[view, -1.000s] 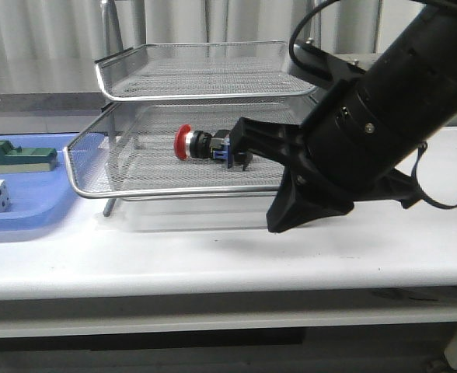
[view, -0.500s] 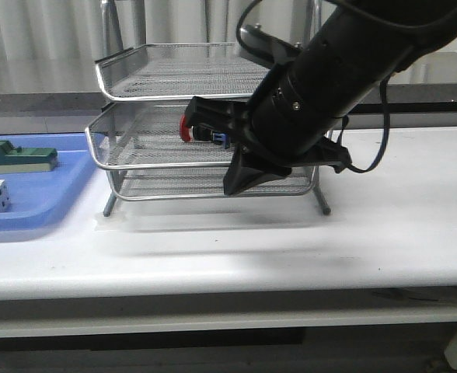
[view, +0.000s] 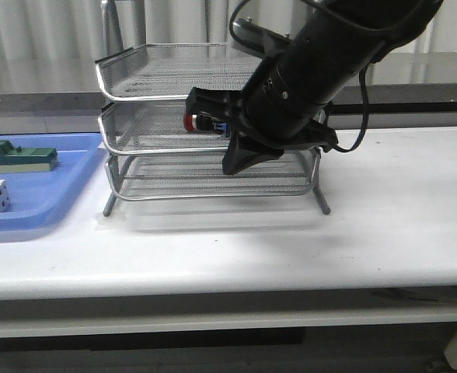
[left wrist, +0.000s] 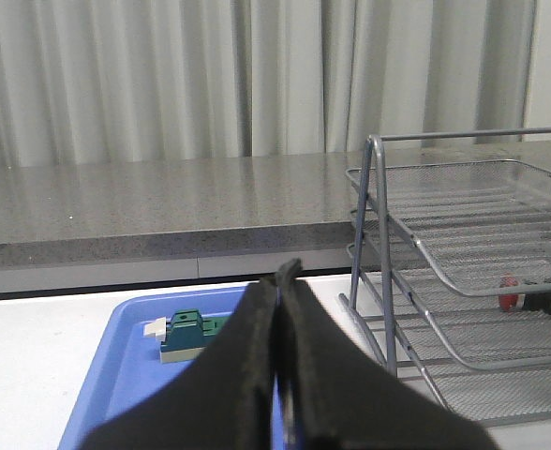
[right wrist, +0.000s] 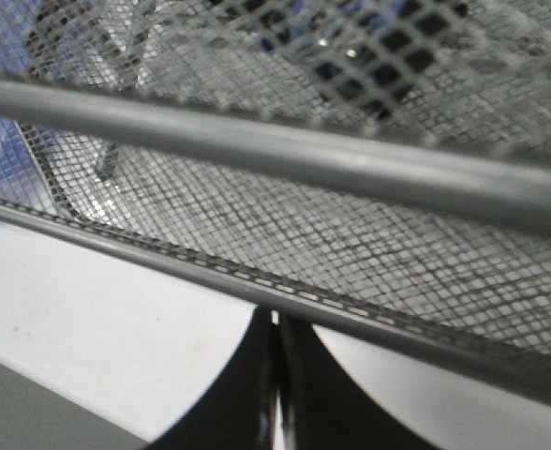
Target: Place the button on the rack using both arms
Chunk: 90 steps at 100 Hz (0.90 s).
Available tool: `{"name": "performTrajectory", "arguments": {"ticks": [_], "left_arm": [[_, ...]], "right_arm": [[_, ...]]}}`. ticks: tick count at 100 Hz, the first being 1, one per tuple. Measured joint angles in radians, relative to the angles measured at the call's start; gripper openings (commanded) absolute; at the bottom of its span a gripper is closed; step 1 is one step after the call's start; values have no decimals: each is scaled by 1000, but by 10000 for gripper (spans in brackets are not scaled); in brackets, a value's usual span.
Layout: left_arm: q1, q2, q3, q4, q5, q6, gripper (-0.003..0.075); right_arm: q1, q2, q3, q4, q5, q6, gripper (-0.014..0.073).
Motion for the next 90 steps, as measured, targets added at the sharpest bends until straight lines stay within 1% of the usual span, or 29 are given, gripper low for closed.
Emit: {"name": "performTrajectory", "arguments": {"ticks": [24,39,54,64,78,90], "left_arm": [[0,0,0,0,0,0,-21],[0,0,0,0,0,0,-21],[0,0,0,0,0,0,-21],[0,0,0,0,0,0,-21],[0,0,0,0,0,0,-21],[0,0,0,0,0,0,-21]], "right_arm": [[-2,0,-2,-5,73,0,-69],[-2,-43,-2,-34,130,0,-69],[-2,-132,0,-86,185,0,-60],[-2,-209,36,-116,200,0,-60],[-13,-335,121,-173,205,18,-60],[-44,-457,215,-222,205,53,-60]]}}
